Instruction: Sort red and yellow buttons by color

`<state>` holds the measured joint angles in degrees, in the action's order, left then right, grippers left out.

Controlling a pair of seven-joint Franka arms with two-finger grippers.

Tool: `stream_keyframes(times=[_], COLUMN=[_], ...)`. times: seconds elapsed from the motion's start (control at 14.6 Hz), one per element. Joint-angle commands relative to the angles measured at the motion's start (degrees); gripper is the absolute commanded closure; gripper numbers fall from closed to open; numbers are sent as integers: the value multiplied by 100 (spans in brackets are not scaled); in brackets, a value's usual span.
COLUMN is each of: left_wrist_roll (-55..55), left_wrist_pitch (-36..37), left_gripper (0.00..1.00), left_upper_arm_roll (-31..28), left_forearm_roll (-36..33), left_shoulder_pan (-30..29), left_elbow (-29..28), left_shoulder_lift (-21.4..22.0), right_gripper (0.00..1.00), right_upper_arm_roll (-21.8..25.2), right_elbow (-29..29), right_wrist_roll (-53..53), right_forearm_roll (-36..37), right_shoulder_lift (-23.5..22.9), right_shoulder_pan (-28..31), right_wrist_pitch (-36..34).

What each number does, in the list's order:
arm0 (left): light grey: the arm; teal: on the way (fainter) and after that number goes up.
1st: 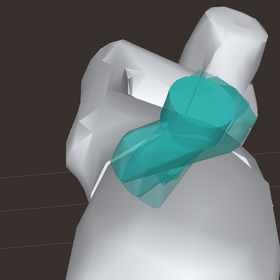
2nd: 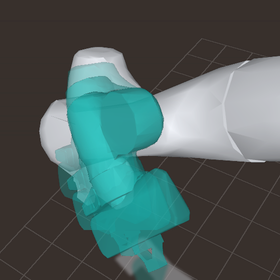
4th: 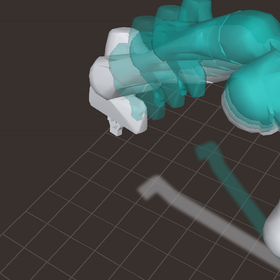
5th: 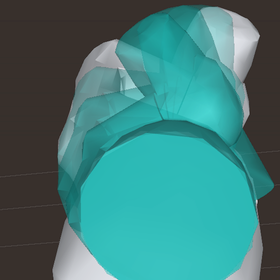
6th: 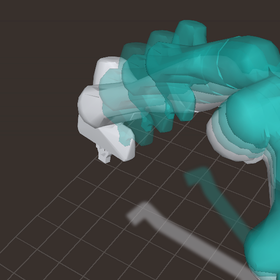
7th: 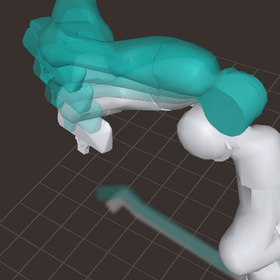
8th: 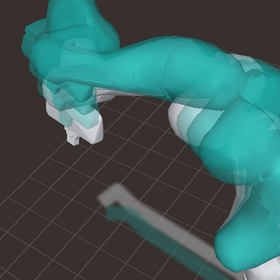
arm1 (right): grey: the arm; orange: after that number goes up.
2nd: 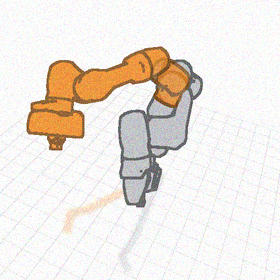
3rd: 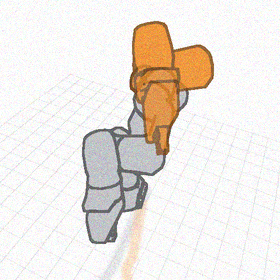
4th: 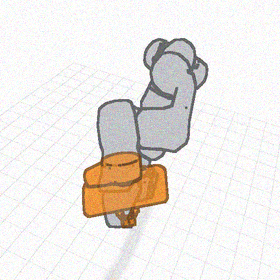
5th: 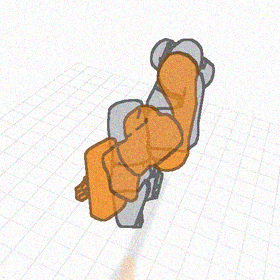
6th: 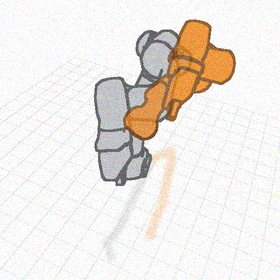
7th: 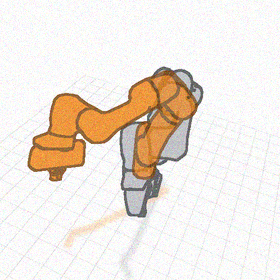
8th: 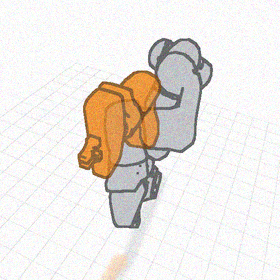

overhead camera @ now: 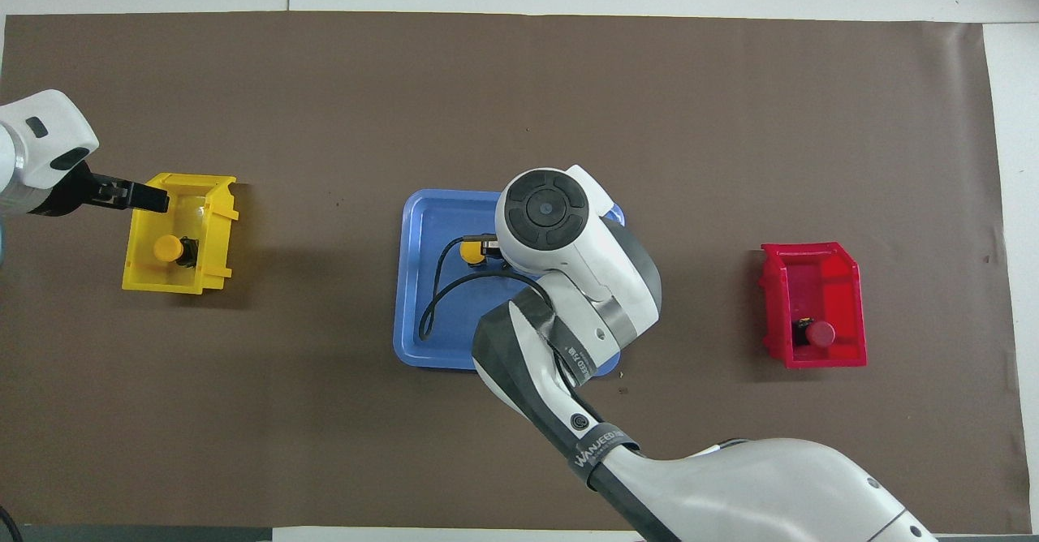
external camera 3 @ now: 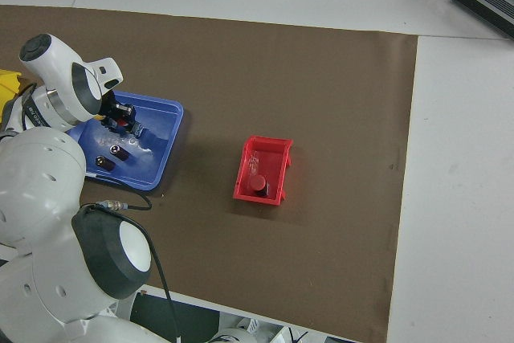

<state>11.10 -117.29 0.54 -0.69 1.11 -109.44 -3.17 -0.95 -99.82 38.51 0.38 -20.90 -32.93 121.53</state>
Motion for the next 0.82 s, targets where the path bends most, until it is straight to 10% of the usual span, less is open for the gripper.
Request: stream_keyframes(times=[0.0, 0.75], left_wrist_roll=[-1674, -4264], left_wrist_pitch=[85, -1138], left_gripper=[0, 0], left_upper_arm_roll=[-1, -19], left_forearm_roll=[-37, 333], left_shoulder_pan=[1002, 3554], left_elbow=[266, 292], left_shoulder_lift=[-78, -1071], right_gripper=[86, 86], right_upper_arm_roll=[-55, -20], right_elbow=[-37, -2313], right_wrist_roll=[-667, -4252], right_forearm_roll=[-117, -144], right_shoulder_lift=[751, 2801], right_shoulder_pan=[584, 3018], right_wrist_pitch=[-646, -720])
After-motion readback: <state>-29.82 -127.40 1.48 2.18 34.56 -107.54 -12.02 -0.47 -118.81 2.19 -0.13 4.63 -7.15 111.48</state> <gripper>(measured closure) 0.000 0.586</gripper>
